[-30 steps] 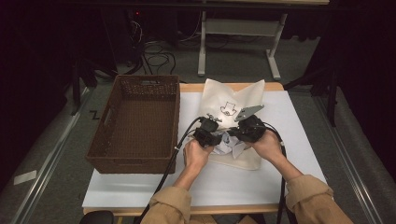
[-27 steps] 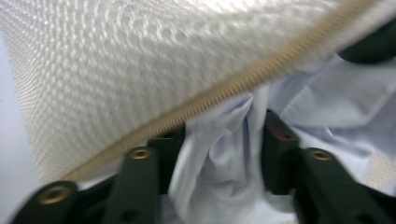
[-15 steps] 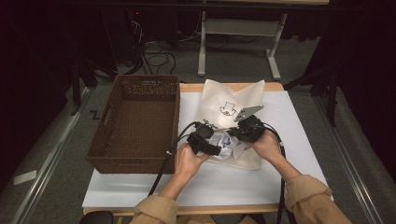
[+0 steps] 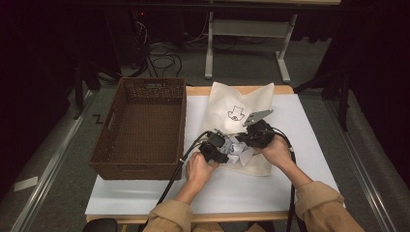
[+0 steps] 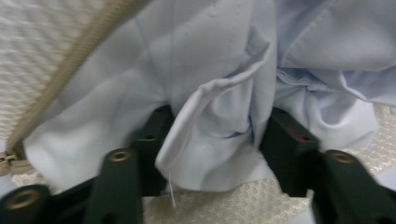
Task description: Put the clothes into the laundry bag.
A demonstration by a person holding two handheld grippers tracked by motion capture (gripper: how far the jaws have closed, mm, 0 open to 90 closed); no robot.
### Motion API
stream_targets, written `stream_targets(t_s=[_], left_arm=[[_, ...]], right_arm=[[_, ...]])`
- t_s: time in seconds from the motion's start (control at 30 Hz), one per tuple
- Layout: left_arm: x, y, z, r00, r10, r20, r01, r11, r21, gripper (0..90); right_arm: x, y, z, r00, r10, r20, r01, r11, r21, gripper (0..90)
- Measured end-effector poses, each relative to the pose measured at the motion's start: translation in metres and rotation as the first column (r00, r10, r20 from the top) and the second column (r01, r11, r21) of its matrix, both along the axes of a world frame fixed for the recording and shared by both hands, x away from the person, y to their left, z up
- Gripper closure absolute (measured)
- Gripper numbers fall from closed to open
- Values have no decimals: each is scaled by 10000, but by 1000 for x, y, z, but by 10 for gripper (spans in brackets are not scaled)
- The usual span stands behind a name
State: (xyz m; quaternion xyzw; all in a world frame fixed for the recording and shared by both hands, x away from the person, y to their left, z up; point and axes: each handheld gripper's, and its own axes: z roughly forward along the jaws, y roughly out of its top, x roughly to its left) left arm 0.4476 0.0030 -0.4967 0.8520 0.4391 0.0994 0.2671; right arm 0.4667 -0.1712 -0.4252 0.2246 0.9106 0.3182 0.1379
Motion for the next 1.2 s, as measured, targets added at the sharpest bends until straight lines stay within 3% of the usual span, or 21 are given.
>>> stream_targets(t_s=[0.17, 0.3, 0.4, 0.43, 0.53, 0.63, 0.77, 0.9, 1.13, 1.2], left_arm=[[3, 1, 2, 9993, -224, -305, 218, 9996, -201, 780], [3, -1, 4, 9989, -294, -353, 278, 9985, -461, 860], [3, 0, 6, 9986, -422, -328, 393, 9955, -863, 870], [4, -1, 8, 9982, -479, -359, 434, 9922, -1167, 871], [8, -4, 9, 9986, -467, -267, 423, 9883, -1466, 872], [13, -5, 7, 9998, -104, -196, 63, 9807, -1957, 872], [21, -5, 5, 9994, 348, 69, -326, 9772, -2096, 872], [32, -10, 5, 9943, 858, 636, -740, 9827, -1698, 869], [32, -12, 4, 9945, 799, 676, -696, 9874, -1419, 814], [27, -10, 7, 9965, 679, 486, -605, 9883, -1402, 733]], right_arm=[[0, 2, -1, 10000, -51, -75, 51, 10000, -2, 870], [-1, 3, -1, 10000, 27, -49, -27, 10000, -31, 871], [0, 2, -1, 10000, -17, -30, 17, 10000, 83, 870], [0, 2, -1, 10000, -33, -46, 33, 10000, 93, 871], [0, 2, 0, 10000, 3, -43, -3, 9999, 130, 871], [-3, 1, 1, 10000, 57, -14, -57, 9999, 84, 871], [-4, -2, 4, 10000, 22, -2, -22, 9999, 166, 871], [-4, -3, 1, 9996, -148, -222, 151, 9998, 145, 871], [-2, -3, 0, 9998, -8, -207, 10, 9999, 117, 871], [-1, -3, -2, 9997, -56, -224, 59, 9999, 133, 871]])
